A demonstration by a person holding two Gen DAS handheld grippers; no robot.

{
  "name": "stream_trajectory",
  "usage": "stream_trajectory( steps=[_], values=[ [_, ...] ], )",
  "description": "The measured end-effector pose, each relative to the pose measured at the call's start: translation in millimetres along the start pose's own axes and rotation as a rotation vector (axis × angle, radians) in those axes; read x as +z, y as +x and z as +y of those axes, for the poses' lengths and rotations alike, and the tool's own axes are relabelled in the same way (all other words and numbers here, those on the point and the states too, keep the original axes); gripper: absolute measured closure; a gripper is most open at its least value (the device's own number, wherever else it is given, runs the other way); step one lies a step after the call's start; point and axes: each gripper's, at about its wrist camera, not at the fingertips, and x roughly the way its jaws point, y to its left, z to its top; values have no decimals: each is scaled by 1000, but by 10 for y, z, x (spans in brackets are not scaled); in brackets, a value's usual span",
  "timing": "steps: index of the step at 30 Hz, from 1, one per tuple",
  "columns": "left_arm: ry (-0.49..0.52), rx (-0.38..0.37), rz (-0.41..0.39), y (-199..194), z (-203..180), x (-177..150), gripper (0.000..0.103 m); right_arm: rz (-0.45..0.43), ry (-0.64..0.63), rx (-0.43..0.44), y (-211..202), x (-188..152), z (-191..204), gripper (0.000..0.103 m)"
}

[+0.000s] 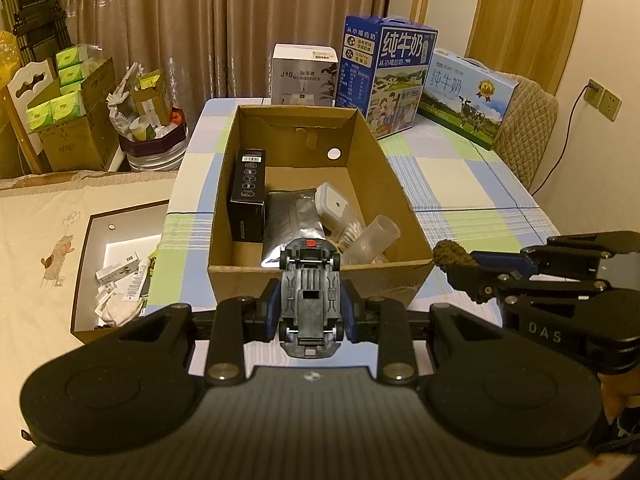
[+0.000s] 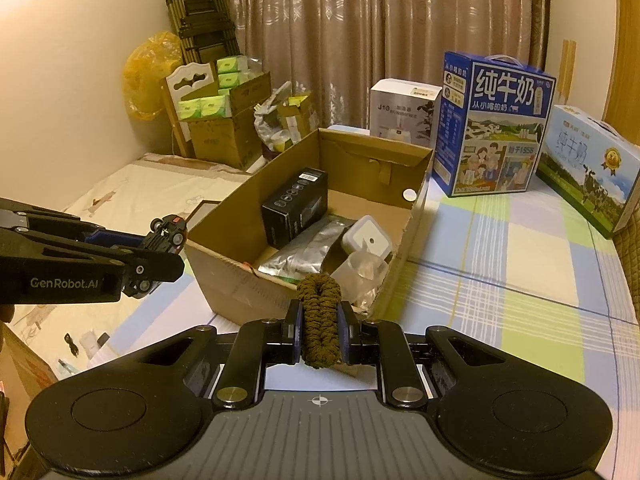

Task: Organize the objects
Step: 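Carry the toy car and brown ring toward the cardboard box, then lower the toy car into the box and open the left tool while the right tool lowers the ring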

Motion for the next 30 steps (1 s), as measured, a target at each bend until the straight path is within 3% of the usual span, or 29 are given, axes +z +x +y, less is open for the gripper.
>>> stream_trajectory(
  steps=[30],
  values=[
    [45, -7, 9, 143, 14, 212, 77, -13, 20, -3, 140, 150, -8, 88]
  ],
)
